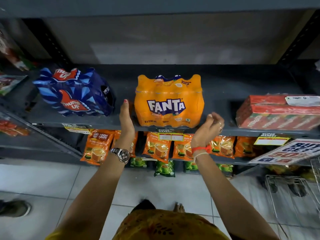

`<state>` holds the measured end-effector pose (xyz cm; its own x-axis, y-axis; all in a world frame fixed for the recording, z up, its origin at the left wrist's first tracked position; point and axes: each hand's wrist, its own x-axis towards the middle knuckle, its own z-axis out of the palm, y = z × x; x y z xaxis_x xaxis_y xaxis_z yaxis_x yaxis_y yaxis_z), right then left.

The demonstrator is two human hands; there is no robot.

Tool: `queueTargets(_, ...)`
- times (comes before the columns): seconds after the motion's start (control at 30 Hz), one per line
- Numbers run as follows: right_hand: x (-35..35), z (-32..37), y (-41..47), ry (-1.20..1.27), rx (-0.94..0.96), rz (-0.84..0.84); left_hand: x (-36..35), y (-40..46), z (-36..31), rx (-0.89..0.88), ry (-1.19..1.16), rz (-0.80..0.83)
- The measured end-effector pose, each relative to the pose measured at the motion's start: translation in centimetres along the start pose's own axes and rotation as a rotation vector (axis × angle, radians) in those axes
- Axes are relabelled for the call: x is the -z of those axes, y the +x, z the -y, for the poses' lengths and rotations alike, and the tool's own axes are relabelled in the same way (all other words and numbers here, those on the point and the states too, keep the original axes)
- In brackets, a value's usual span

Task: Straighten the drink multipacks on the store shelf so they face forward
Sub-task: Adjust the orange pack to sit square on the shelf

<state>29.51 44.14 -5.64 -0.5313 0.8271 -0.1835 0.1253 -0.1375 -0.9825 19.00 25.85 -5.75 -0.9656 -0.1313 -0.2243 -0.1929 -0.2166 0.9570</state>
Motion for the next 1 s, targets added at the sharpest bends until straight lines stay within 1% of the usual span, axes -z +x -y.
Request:
queueTargets(0.03, -0.3, -0.7, -1.1, 0.04, 0.125, -0.058, 0.8, -0.7, 0.2, -0.023, -0.007, -0.065)
queueTargets(0.07, -0.4, -1.4, -2.7, 0.083, 0.245, -0.073, 1.8, -0.8, 0.9, -0.076, 0.003, -0.113)
queueTargets(0.1, -1.2, -2.5, -4.3, 0.093, 0.299, -0.031, 2.7, -1.4, 0.9, -0.1, 0.009, -0.151)
queueTargets(0.17, -3.6, -4.9, -6.7, 0.053, 0.343, 0.177, 5.0, -1.3, 1.2, -0.13, -0.019, -0.235)
queueTargets(0.23, -6.6, -5.8, -9.3, -0.011, 0.369, 0.375, 8.3, -0.3, 0.5, -0.18, -0.068, -0.351)
queueTargets(0.3, -9.9, -5.5, -11.6, -0.051, 0.363, 0.573, 11.5, 1.3, -0.9, -0.232, -0.1, -0.432)
queueTargets(0.33, -11.7, -5.2, -12.4, -0.063, 0.341, 0.657, 13.1, 2.2, -1.6, -0.257, -0.109, -0.461)
queueTargets(0.37, -13.3, -4.4, -13.0, -0.07, 0.308, 0.694, 14.2, 2.7, -2.5, -0.261, -0.118, -0.478)
queueTargets(0.4, -15.8, -3.2, -13.8, -0.07, 0.227, 0.746, 16.4, 4.1, -3.8, -0.277, -0.123, -0.497)
queueTargets(0.47, -19.6, -1.0, -14.9, -0.074, 0.125, 0.773, 20.0, 6.8, -5.6, -0.28, -0.102, -0.474)
queueTargets(0.5, -20.0, -0.3, -14.5, -0.061, 0.103, 0.716, 20.5, 7.6, -6.1, -0.248, -0.086, -0.446)
queueTargets(0.53, -22.0, 0.1, -14.4, -0.054, 0.088, 0.676, 22.0, 9.2, -7.1, -0.216, -0.073, -0.409)
queueTargets(0.6, -24.0, 0.1, -13.4, 0.006, -0.04, 0.612, 23.1, 11.2, -8.6, -0.141, -0.047, -0.274)
queueTargets(0.63, -25.0, 0.3, -13.0, -0.006, -0.103, 0.598, 23.2, 12.0, -9.5, -0.107, -0.018, -0.199)
queueTargets(0.7, -27.1, -0.1, -11.0, 0.054, -0.162, 0.627, 22.9, 13.5, -10.6, -0.041, -0.029, -0.036)
queueTargets(0.77, -28.8, -0.4, -9.7, 0.117, -0.236, 0.666, 22.7, 14.7, -10.8, -0.003, -0.037, 0.072)
queueTargets(0.83, -29.4, 0.8, -10.8, 0.193, -0.292, 0.689, 23.2, 15.6, -10.7, -0.022, 0.016, 0.134)
queueTargets(0.93, -30.2, -0.1, -11.3, 0.263, -0.321, 0.649, 23.9, 16.2, -10.2, -0.013, 0.023, 0.165)
queueTargets(1.0, -30.4, -0.5, -11.9, 0.276, -0.335, 0.657, 24.2, 16.2, -10.4, -0.009, 0.03, 0.173)
